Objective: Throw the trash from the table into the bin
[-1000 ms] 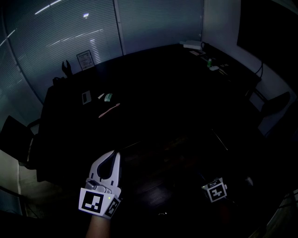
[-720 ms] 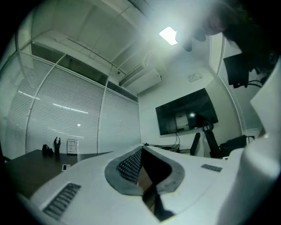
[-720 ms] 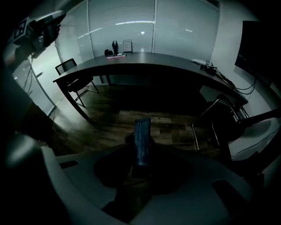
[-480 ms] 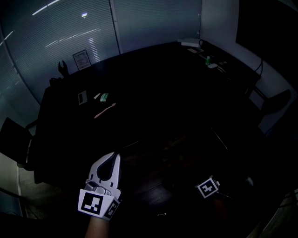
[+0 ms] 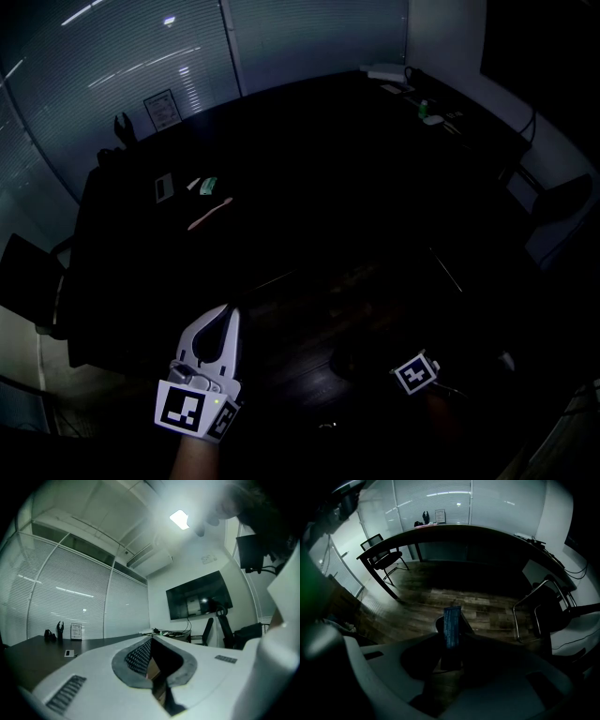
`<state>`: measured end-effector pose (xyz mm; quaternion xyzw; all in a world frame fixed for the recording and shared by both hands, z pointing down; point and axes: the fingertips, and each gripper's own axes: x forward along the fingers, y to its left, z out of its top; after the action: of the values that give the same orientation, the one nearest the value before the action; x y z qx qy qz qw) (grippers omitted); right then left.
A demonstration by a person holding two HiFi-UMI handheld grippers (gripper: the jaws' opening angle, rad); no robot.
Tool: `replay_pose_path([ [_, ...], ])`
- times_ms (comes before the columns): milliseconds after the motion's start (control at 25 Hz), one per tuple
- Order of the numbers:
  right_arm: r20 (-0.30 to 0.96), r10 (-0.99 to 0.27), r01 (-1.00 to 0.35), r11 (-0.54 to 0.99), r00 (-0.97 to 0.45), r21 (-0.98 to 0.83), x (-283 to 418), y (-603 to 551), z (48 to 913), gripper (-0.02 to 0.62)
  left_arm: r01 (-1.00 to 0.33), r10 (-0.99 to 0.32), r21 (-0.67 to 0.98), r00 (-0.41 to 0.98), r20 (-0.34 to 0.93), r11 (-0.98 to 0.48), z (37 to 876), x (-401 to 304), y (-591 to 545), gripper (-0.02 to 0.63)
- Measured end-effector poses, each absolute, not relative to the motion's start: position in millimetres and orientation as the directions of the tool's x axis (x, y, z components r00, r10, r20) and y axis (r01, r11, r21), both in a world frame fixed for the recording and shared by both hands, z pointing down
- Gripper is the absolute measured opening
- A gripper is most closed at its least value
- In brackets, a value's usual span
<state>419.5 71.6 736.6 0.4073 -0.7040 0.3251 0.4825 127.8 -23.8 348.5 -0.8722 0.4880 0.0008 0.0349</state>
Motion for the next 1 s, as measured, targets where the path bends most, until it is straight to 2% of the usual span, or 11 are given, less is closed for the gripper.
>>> replay_pose_path([
  [120, 0.931, -0.286, -0.876, 0.477, -0.225, -0.065, 418.8, 64.7, 733.8, 0.114, -0.853, -0.852, -0.056, 0.521, -0.039, -0.519, 349.1, 128.6, -24.8, 0.000],
  [240, 0.918, -0.342, -0.886, 0.463, -0.202, -0.023, 428.8, 49.9, 730.9, 0.123, -0.854, -0.853, -0.055, 0.520, -0.036, -0.518, 350.6, 127.7, -26.9, 0.000],
  [440, 0.914, -0.364, -0.895, 0.446, -0.179, 0.002, 434.8, 43.2, 720.9, 0.129, -0.855, -0.855, -0.060, 0.518, -0.032, -0.515, 350.9, 127.5, -27.0, 0.000],
  [680, 0.859, -0.474, -0.919, 0.394, -0.191, 0.013, 436.0, 32.9, 694.9, 0.127, -0.857, -0.857, -0.058, 0.514, -0.037, -0.511, 347.4, 127.6, -27.8, 0.000],
  [760, 0.804, -0.562, -0.933, 0.358, -0.197, 0.022, 436.3, 25.9, 673.7, 0.120, -0.859, -0.858, -0.055, 0.512, -0.042, -0.509, 345.8, 126.8, -28.3, 0.000],
  [840, 0.715, -0.663, -0.945, 0.328, -0.223, 0.010, 430.8, 20.1, 644.1, 0.081, -0.859, -0.858, -0.053, 0.511, -0.046, -0.509, 344.8, 126.5, -28.2, 0.000],
  [1000, 0.469, -0.841, -0.948, 0.318, -0.269, 0.027, 404.2, 9.3, 549.0, 0.035, -0.857, -0.855, -0.050, 0.515, -0.053, -0.513, 342.8, 128.6, -28.7, 0.000],
])
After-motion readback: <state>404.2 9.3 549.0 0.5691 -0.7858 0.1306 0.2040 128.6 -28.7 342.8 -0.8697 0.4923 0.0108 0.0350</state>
